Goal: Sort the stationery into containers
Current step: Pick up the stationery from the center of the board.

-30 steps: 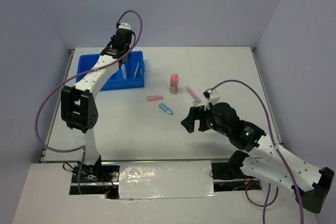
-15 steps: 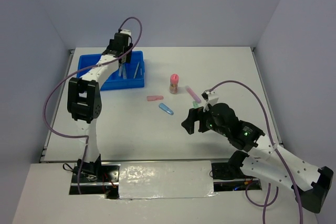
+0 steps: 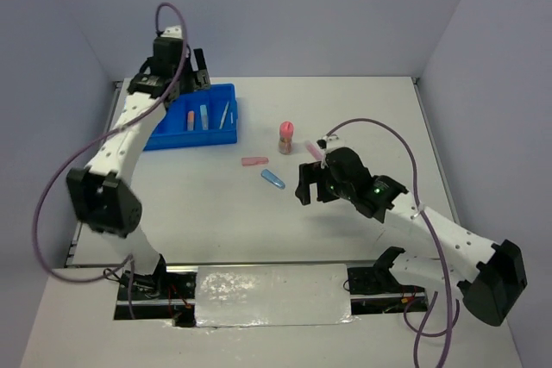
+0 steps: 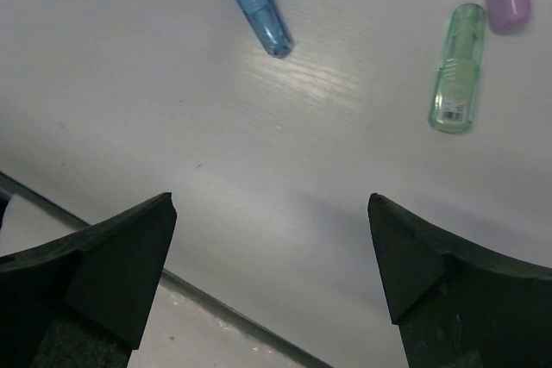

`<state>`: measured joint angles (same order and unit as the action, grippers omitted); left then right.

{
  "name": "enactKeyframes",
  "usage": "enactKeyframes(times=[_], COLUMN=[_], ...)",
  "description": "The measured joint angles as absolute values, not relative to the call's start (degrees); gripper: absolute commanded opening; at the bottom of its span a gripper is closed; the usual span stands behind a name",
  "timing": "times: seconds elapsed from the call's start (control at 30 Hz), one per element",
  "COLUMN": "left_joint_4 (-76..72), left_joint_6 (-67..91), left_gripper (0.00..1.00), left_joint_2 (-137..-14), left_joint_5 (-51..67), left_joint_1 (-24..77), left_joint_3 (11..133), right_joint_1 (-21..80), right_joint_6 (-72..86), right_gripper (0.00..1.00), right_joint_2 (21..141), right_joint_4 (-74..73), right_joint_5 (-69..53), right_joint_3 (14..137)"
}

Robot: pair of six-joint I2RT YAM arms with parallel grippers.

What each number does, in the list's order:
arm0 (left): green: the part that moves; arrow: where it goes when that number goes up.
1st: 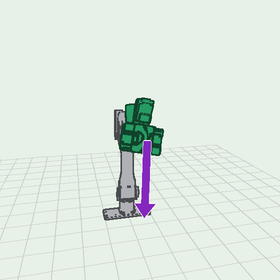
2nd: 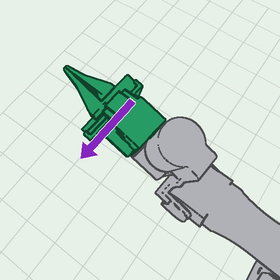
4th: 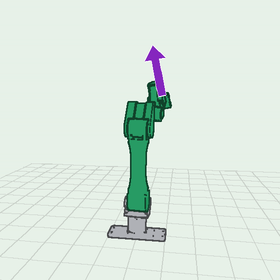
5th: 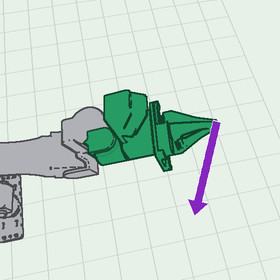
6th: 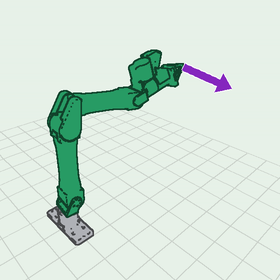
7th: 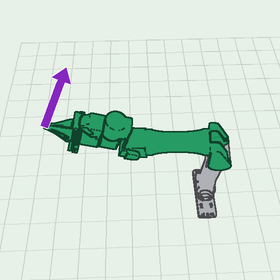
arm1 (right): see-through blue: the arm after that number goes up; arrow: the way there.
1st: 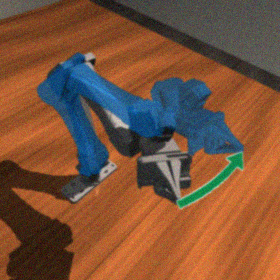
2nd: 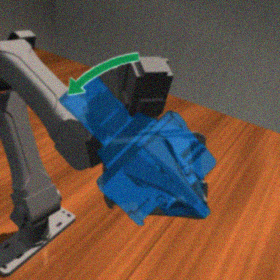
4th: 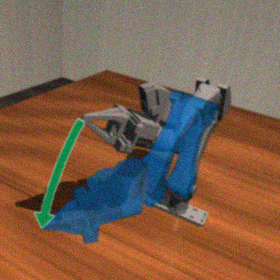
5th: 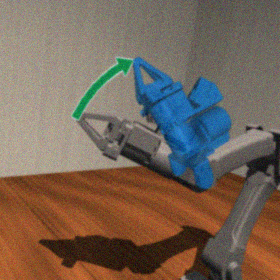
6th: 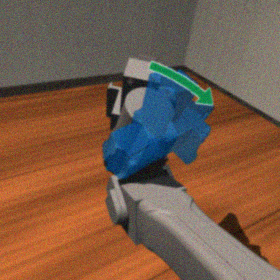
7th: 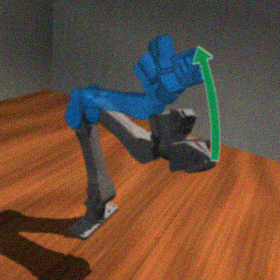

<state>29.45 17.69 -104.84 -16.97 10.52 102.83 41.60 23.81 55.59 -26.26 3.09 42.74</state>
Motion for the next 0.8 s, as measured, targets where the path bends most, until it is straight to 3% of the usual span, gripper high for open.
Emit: enactKeyframes(times=[0.2, 0.3, 0.53, 0.8], left_joint_4=[30.0, 31.5, 33.5, 33.9], left_joint_6=[26.4, 26.2, 22.2, 21.0], left_gripper=[0.99, 0.99, 0.99, 0.99], left_joint_2=[-73.4, -64.1, -59.6, -58.6], left_joint_5=[-9.3, -7.1, -4.3, 0.1], left_joint_1=[12.4, 13.8, 13.8, 13.6], left_joint_3=[83.3, 75.1, 60.1, 55.8], right_joint_1=[37.9, 34.2, 20.0, 19.1], right_joint_6=[20.3, 16.8, 9.2, 2.7], right_gripper=[0.99, 0.97, 0.85, 0.74], right_joint_2=[65.0, 71.2, 83.0, 102.3], right_joint_4=[-27.1, -25.9, -21.0, -21.9], right_joint_5=[4.7, 5.0, -1.8, -1.8], right_joint_3=[47.8, 51.6, 53.9, 69.6])
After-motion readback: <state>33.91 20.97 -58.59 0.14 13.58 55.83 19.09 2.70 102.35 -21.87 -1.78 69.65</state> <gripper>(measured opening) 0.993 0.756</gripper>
